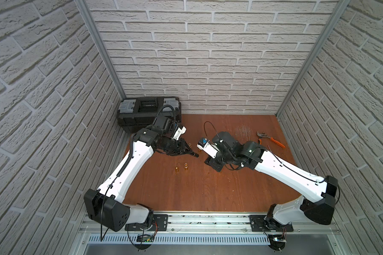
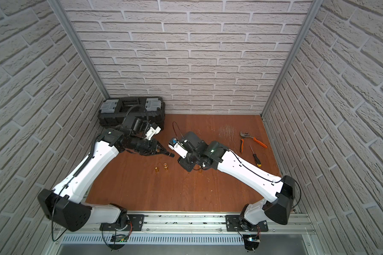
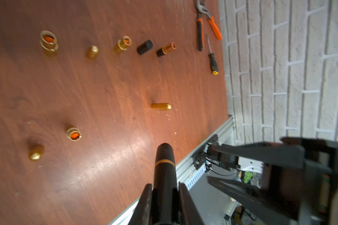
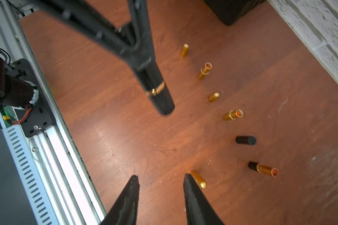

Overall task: Open the lipstick cap
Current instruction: Open the cover of the lipstick.

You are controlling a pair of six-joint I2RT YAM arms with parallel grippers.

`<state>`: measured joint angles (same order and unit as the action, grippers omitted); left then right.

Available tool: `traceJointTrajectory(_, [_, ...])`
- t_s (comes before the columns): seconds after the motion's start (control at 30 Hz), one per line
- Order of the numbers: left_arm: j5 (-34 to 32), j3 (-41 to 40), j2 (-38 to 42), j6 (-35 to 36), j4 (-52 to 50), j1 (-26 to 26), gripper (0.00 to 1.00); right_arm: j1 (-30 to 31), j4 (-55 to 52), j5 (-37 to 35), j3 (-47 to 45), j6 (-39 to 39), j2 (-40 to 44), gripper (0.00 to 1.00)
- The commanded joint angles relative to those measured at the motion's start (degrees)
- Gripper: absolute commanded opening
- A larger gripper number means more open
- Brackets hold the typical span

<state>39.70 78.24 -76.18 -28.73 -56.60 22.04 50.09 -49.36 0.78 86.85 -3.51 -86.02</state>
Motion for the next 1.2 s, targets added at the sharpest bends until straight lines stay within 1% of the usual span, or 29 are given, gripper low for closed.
traceJointTrajectory(0.0, [8.33, -2.88, 2.18, -1.33, 1.51, -1.24, 0.07, 0.01, 0.94, 5.01, 4.36, -2.8, -2.16, 0.4])
traceJointTrajectory(0.17, [10.13, -4.82, 4.04, -1.54, 2.04, -3.11, 0.07, 0.09, -0.2, 6.93, 8.32, -4.37, -6.39, 0.38])
traceJointTrajectory(0.47, [13.03, -5.27, 4.39, -1.91, 2.94, -5.55, 0.06, 0.01, 0.25, 7.23, 8.74, -5.19, -8.82, 0.36])
traceJointTrajectory(0.6, [13.08, -4.97, 4.6, -1.69, 2.37, -6.18, 0.06, 0.01, 0.45, 7.32, 9.13, -5.41, -8.55, 0.32])
traceJointTrajectory(0.77, [13.56, -4.94, 4.66, -2.2, 3.03, -6.74, 0.06, 0.01, -0.23, 7.53, 9.26, -5.52, -8.31, 0.23])
traceJointTrajectory(0.97, [14.86, -4.95, 4.38, -2.64, 3.62, -6.74, 0.07, 0.01, 0.64, 7.69, 8.76, -5.29, -8.12, 0.21])
traceJointTrajectory(1.17, [14.93, -5.53, 4.23, -1.79, 3.03, -7.19, 0.07, 0.01, -0.02, 7.33, 9.22, -5.63, -7.87, 0.17])
